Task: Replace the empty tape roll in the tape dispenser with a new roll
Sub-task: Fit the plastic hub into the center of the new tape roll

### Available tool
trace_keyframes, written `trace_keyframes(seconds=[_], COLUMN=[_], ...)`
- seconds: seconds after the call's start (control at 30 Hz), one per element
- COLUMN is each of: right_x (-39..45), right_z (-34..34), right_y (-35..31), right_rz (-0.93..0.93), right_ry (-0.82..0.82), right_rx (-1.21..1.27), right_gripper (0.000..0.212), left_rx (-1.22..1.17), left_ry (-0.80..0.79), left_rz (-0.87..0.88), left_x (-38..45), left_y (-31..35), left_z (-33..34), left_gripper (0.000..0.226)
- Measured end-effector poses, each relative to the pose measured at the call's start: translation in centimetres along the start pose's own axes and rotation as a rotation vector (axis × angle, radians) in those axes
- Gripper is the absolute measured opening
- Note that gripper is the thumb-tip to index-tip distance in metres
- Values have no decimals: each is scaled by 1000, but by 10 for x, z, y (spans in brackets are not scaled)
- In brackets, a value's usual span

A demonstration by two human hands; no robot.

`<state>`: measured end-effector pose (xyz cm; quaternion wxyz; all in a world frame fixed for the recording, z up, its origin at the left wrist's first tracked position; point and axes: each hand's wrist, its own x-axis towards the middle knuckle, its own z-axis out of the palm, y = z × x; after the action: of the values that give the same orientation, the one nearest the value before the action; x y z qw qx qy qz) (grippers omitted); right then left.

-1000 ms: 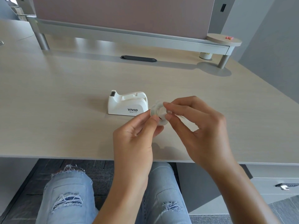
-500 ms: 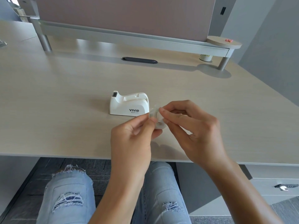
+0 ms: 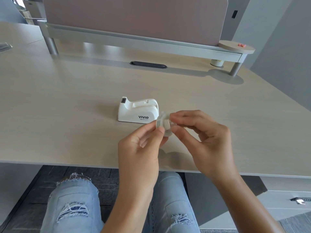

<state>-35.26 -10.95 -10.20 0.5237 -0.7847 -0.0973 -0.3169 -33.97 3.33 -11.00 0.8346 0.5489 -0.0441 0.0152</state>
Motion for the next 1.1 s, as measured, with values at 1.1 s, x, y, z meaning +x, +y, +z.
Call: trace_keyframes(seconds=[1.1], right_x=[9], right_z=[-5], right_y=[-17], right_rz=[464], right_ry=[62], right_rx=[352], right_gripper=[15], left_rx=[220], left_ry=[-2], left_rz=[220], left_x=[-2], left_y=[1], left_z=[6], left_gripper=[21])
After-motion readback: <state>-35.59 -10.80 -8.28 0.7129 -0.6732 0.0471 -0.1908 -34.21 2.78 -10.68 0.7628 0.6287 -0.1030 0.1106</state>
